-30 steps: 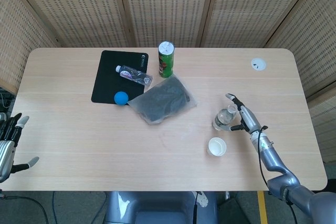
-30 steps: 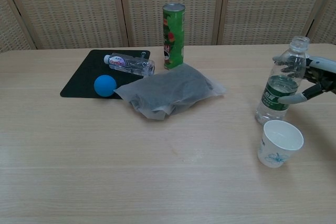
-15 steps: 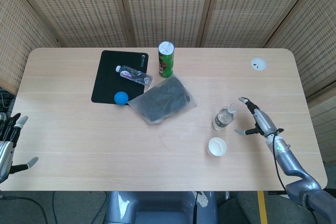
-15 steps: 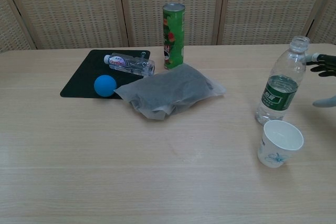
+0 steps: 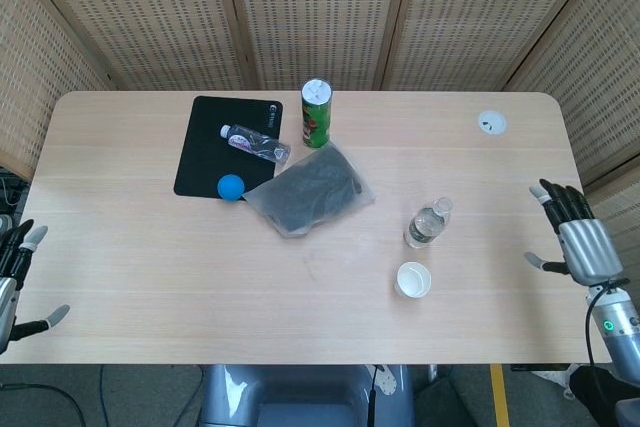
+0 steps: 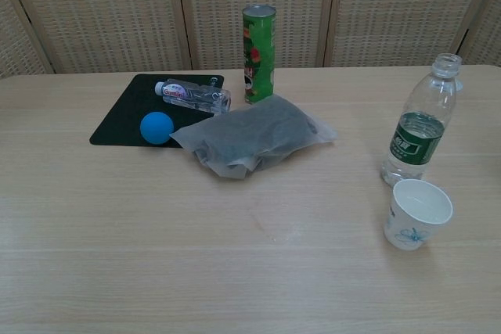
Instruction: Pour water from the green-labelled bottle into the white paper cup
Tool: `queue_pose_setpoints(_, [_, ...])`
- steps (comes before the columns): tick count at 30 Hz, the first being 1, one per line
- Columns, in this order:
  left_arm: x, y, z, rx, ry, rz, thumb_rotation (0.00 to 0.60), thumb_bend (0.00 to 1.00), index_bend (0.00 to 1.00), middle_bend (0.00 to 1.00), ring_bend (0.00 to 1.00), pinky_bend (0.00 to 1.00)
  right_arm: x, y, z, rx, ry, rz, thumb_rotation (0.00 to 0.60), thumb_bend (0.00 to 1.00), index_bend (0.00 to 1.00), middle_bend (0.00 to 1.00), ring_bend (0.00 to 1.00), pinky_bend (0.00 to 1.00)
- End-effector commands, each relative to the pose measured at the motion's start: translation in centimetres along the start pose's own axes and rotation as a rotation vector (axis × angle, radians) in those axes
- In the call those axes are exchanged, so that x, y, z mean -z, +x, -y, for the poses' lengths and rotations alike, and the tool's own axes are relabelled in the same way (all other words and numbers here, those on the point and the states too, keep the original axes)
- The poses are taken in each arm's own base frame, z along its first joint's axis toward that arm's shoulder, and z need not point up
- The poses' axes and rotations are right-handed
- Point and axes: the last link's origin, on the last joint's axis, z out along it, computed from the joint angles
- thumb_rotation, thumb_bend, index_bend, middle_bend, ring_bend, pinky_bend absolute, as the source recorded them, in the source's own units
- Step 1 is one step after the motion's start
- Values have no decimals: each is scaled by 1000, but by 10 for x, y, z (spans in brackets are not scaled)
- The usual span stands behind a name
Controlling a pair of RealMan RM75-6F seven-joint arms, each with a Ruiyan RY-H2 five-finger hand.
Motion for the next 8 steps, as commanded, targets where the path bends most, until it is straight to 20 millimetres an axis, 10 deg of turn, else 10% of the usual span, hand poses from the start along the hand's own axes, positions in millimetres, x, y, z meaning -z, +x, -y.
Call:
queue_pose_setpoints(1, [1, 1, 1, 1, -1, -1, 600, 124, 0, 0, 0, 0, 28, 15, 14, 85, -8, -73, 600, 0, 0, 0, 0, 0])
queue_pose_setpoints(8, [1, 2, 2, 6, -1, -2, 600, 124, 0, 0, 0, 0, 45, 14, 36, 140, -73, -15, 600, 0, 0, 0, 0, 0])
